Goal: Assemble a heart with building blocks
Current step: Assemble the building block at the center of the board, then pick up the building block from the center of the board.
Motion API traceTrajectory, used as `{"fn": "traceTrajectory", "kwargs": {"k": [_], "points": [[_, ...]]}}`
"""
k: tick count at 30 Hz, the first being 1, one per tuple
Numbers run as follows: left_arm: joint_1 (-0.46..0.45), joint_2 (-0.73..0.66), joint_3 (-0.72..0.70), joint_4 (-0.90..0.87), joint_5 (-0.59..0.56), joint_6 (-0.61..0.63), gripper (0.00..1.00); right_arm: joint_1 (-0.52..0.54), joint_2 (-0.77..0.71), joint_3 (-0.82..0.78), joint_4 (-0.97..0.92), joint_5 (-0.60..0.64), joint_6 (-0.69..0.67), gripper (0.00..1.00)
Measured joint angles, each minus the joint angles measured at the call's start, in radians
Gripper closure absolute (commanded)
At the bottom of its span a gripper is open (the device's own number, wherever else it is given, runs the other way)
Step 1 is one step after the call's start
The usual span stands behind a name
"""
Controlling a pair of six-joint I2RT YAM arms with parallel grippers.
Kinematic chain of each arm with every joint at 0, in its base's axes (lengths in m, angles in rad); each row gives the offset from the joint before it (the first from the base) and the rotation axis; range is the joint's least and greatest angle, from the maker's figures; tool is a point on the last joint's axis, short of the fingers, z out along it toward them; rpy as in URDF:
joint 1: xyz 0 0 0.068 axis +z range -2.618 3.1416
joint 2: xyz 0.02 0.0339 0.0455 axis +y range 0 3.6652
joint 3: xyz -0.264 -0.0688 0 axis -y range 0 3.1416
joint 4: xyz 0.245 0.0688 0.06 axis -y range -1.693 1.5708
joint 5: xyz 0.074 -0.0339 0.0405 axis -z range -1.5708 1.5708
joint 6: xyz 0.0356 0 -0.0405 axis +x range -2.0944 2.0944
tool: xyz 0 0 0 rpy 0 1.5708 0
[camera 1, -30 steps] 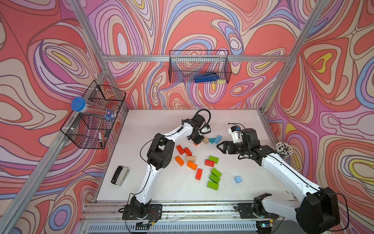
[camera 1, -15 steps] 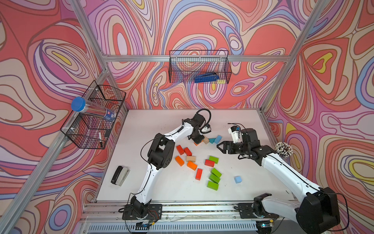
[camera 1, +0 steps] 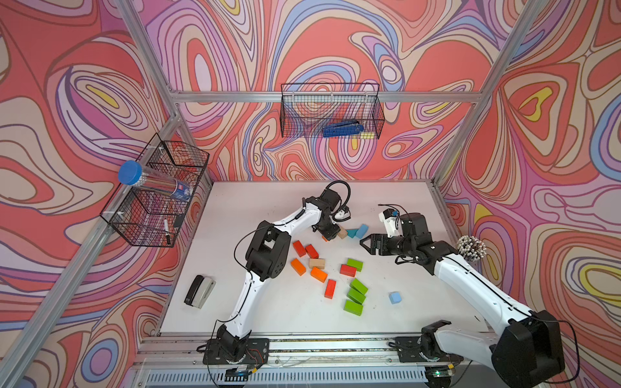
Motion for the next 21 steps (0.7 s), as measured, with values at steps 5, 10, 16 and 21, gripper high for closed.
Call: {"fn": "traceTrajectory", "kwargs": {"k": [5, 10, 16, 21], "points": [[0.0, -0.082, -0.092, 0.025, 0.032, -0.082, 0.11, 0.0, 0.01, -0.006, 0.004, -0.001, 0.001, 0.13], [0.0, -0.322, -0.228, 0.042, 0.057, -0.181, 0.0, 0.006, 0.054, -0.022, -0.001, 0.016, 0.018, 0.19], [0.011, -0.644, -0.351, 0.08, 0.141, -0.264, 0.0, 0.072, 0.133, -0.022, -0.035, 0.114, 0.033, 0.25], [0.051, -0.783, -0.467, 0.111, 0.249, -0.286, 0.0, 0.163, 0.249, -0.004, -0.08, 0.219, 0.038, 0.35]]}}
